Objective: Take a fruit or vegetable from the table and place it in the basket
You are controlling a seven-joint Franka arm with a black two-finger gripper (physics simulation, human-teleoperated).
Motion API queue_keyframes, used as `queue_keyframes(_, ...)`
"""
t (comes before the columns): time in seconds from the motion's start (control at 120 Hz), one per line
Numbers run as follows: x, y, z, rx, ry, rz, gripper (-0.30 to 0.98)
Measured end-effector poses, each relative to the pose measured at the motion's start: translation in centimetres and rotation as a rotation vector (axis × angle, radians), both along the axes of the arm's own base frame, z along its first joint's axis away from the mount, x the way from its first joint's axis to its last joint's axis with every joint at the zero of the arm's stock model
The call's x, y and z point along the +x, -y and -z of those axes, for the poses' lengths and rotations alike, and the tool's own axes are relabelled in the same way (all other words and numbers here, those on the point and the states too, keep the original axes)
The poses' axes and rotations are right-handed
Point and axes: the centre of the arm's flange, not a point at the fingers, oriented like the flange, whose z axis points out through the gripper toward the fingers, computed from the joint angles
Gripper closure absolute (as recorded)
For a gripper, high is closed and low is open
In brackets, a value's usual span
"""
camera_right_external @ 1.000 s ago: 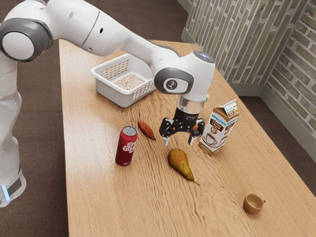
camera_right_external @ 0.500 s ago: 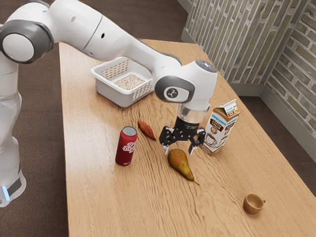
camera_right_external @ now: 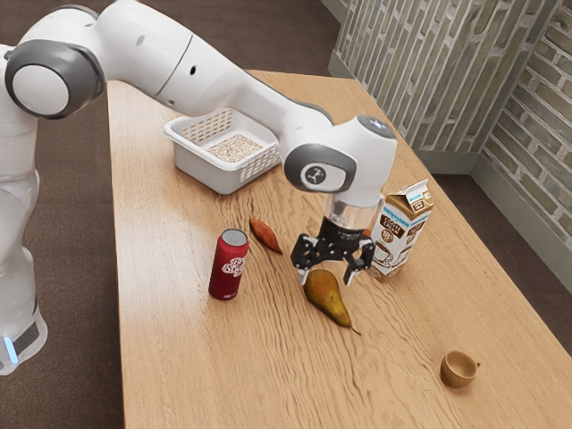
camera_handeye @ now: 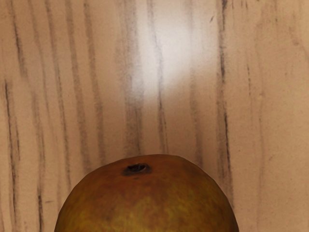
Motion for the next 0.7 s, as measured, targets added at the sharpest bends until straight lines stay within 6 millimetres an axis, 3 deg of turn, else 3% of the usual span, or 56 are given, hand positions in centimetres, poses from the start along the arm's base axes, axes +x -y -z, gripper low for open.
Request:
queue_keyframes(0.45,0.0,0.6,0.9,-0.001,-0.005,0.007,0.00)
queue_keyframes(0.7,0.5,0.6,2.4,-0.001,-0.024,0.003,0.00)
